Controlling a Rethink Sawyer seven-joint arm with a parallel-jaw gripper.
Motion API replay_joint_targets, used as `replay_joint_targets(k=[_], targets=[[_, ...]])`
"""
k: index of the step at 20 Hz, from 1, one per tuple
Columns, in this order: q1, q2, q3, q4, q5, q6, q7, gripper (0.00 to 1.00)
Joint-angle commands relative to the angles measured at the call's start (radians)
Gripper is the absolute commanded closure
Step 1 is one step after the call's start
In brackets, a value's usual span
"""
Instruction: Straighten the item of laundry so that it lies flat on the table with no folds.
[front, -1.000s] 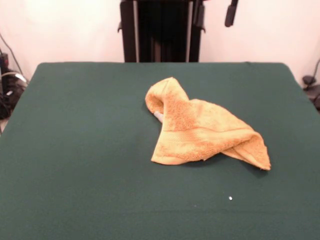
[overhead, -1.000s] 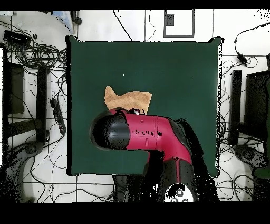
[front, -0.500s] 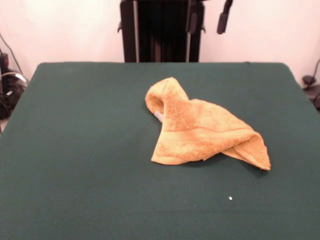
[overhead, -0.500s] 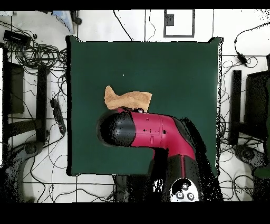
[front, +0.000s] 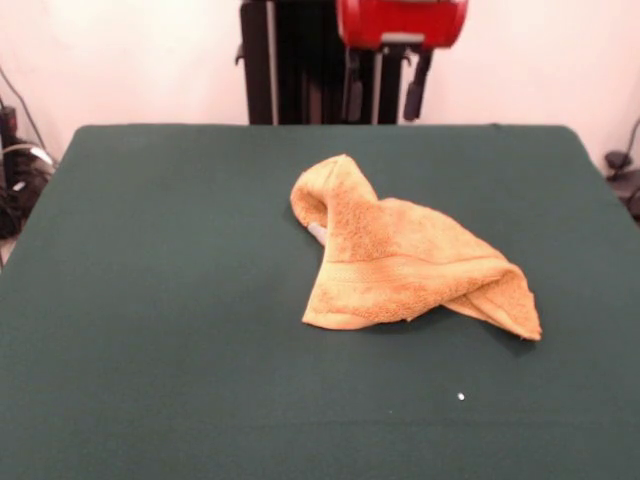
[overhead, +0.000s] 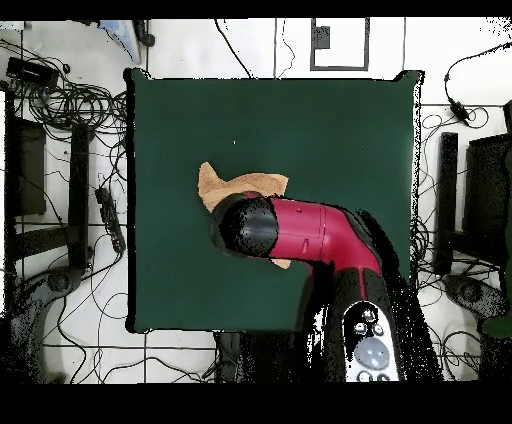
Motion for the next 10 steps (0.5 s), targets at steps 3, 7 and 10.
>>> replay_joint_targets(k=[3,7,10], targets=[[-0.006,0.155,0.152,-0.079,-0.033,-0.097,0.015,0.0],[-0.011,0.188,0.176,-0.113,-0.031,-0.122,0.0,0.0],[-0.018,0.217,0.198,-0.148,-0.031,-0.115,-0.016,0.0]])
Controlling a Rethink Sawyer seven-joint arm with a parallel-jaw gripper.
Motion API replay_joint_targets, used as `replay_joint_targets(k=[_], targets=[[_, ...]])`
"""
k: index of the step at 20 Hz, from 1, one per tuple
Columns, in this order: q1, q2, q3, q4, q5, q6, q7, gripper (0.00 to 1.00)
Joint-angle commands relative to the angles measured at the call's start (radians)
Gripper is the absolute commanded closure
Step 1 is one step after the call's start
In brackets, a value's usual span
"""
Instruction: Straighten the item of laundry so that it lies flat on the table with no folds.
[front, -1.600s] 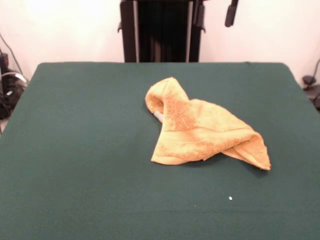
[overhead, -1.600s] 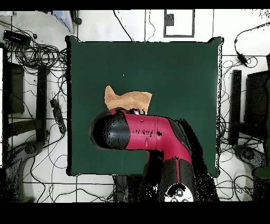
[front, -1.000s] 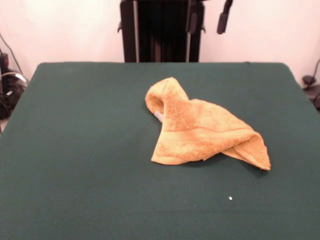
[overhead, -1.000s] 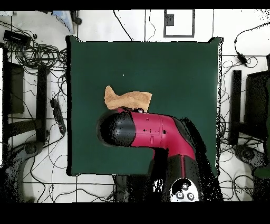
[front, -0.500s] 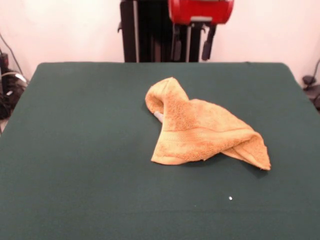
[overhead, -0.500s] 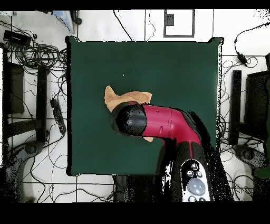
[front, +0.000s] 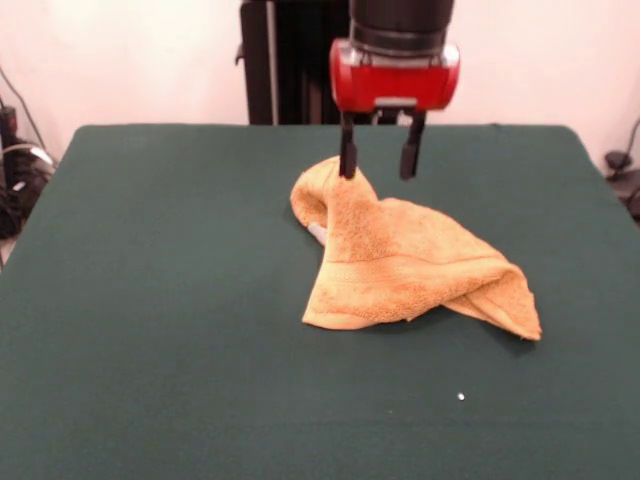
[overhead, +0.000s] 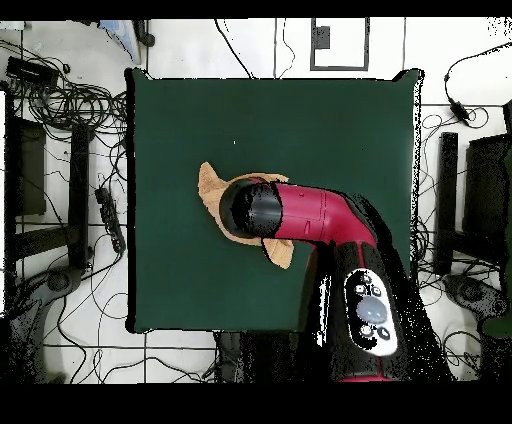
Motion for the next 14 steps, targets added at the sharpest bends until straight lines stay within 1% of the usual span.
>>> replay_joint_targets(k=[1,13,14], targets=[[0.006,0.11,0.173,-0.087,-0.033,-0.039,-0.017,0.0],[0.026,0.175,0.176,-0.231,-0.039,0.025,-0.014,0.0],[0.029,0.194,0.175,-0.264,-0.042,0.027,-0.016,0.0]])
